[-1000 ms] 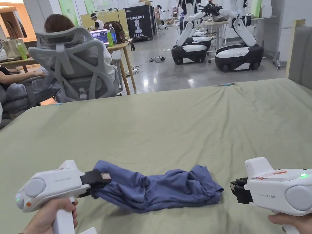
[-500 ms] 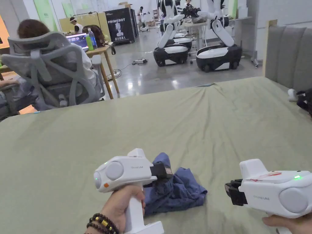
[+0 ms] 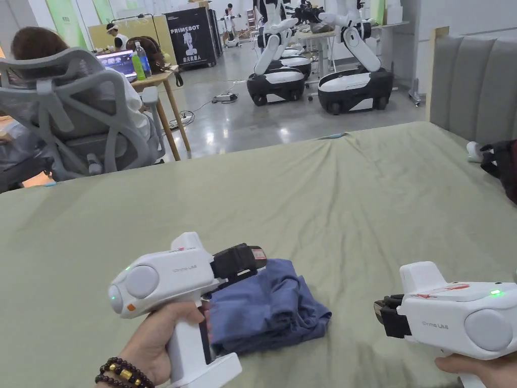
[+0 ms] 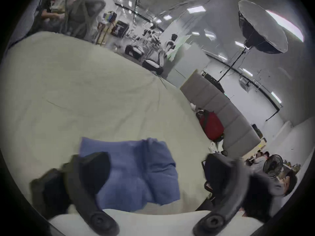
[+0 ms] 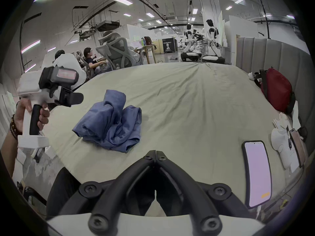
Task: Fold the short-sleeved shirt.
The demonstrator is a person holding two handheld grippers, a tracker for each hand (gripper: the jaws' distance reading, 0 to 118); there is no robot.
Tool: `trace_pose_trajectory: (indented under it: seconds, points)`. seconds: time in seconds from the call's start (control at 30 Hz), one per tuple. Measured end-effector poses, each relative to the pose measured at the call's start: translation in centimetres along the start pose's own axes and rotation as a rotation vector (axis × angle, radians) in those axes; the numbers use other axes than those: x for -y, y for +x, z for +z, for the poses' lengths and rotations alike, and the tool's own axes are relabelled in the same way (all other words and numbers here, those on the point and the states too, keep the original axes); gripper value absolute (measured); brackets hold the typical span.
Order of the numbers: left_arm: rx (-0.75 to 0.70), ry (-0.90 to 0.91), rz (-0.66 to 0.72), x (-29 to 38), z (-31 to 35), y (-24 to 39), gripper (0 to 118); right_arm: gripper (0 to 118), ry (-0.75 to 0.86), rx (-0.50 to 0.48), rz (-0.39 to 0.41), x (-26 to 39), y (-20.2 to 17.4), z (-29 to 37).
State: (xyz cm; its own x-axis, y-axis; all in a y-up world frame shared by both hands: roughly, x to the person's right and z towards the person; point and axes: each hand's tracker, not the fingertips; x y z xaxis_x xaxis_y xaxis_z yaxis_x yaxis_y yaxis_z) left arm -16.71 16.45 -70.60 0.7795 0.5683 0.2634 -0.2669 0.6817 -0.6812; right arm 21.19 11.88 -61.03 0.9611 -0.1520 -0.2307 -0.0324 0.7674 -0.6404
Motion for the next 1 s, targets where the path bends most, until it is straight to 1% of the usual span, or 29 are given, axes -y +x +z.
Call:
trace_pose_trajectory:
  seconds: [0.03, 0.07, 0.1, 0.17, 0.23, 0.33, 0.43, 0.5, 0.6, 0.67, 0.73, 0.8, 0.9, 0.93, 0.97, 1.0]
  points:
    - [0.003, -0.002, -0.005, 0.0, 0.3, -0.5, 35, 0, 0.001, -0.006, -0.002, 0.0, -0.1, 0.0]
    - [-0.005, -0.014, -0.015, 0.3, 0.4, -0.8, 6, 0, 0.0, -0.013, -0.003, 0.0, -0.1, -0.2]
    - [-0.034, -0.026, -0.012, 0.6, 0.3, -1.4, 0, 0, -0.002, -0.016, 0.0, -0.1, -0.3, -0.3]
    - [-0.055, -0.052, -0.015, 1.3, -0.1, -1.9, 0, 0, -0.005, -0.019, 0.009, -0.1, -0.6, -0.5]
    - [-0.034, -0.095, -0.035, 2.1, -0.9, -1.8, 0, 0, -0.011, -0.024, 0.012, -0.1, -0.7, -0.5]
    - [-0.006, -0.133, -0.021, 2.3, -3.8, -1.8, 0, 0, -0.015, -0.024, 0.021, -0.2, -0.8, -0.6]
    - [0.031, -0.174, -0.055, 2.9, -7.5, -0.4, 0, 0, -0.01, -0.014, 0.022, -0.4, -0.7, 0.1]
    - [0.011, -0.223, -0.06, 3.5, -10.6, 0.2, 0, 0, -0.001, -0.01, 0.018, -0.3, -0.4, 1.2]
    - [0.041, -0.28, -0.028, 4.9, -13.9, 0.7, 0, 0, 0.002, 0.019, 0.01, -0.1, 0.3, 2.2]
    - [0.05, -0.27, -0.021, 5.6, -14.8, 0.9, 0, 0, -0.003, 0.046, -0.002, 0.1, 0.9, 2.7]
    - [0.064, -0.259, -0.003, 5.6, -14.8, 1.1, 0, 0, -0.004, 0.058, -0.021, 0.0, 1.3, 2.9]
    - [0.061, -0.261, 0.01, 4.7, -13.3, 1.6, 0, 0, 0.019, 0.049, -0.019, -0.6, 0.5, 3.0]
    - [0.138, -0.172, -0.027, 3.7, -9.6, 1.7, 0, 0, 0.031, -0.008, 0.012, -2.3, -1.4, 1.5]
    - [0.137, -0.139, -0.028, 3.5, -8.6, 1.6, 0, 0, 0.034, -0.027, 0.02, -3.0, -2.3, 0.6]
    - [0.133, -0.108, -0.027, 2.7, -6.2, 1.1, 0, 0, 0.041, -0.047, 0.033, -3.7, -3.3, -0.4]
    - [0.128, -0.081, -0.025, 2.7, -6.1, 0.9, 0, 0, 0.049, -0.074, 0.041, -4.5, -4.4, -1.4]
